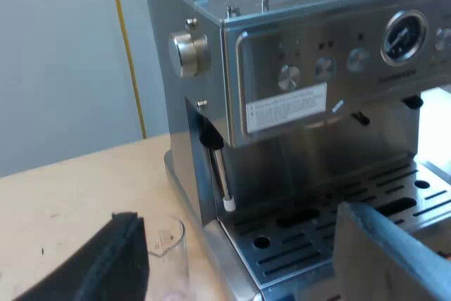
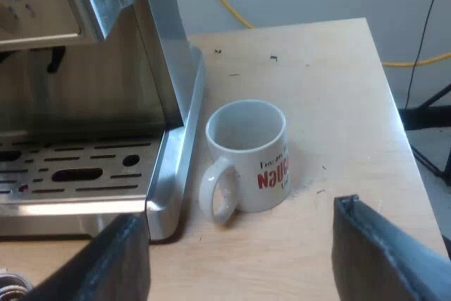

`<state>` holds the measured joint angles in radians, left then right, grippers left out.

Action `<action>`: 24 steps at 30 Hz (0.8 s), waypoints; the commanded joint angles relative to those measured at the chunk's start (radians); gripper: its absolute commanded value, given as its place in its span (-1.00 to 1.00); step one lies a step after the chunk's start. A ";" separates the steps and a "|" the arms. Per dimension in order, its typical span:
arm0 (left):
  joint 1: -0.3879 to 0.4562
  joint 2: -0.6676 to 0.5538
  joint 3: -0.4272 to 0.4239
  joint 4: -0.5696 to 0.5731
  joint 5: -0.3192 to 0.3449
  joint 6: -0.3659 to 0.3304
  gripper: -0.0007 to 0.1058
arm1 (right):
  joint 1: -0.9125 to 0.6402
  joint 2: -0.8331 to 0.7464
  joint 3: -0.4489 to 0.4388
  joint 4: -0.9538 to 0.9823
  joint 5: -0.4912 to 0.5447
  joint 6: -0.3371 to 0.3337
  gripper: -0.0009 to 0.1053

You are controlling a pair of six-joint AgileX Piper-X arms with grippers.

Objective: Grind coffee beans and then tamp

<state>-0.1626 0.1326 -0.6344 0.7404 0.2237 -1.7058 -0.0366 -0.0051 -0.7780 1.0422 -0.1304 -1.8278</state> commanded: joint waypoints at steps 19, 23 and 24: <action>0.003 -0.184 0.029 0.226 -0.014 0.073 0.12 | -0.002 -0.049 0.036 0.045 -0.100 -0.014 0.11; 0.003 -0.184 0.067 0.218 -0.014 0.073 0.12 | -0.002 -0.049 0.071 0.043 -0.118 -0.014 0.11; 0.003 -0.184 0.073 0.218 -0.014 0.073 0.12 | -0.002 -0.049 0.076 0.043 -0.119 -0.014 0.11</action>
<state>-0.1626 -0.0102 -0.5652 0.9634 0.2230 -1.6386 -0.0366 -0.0066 -0.7017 1.0950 -0.2360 -1.8278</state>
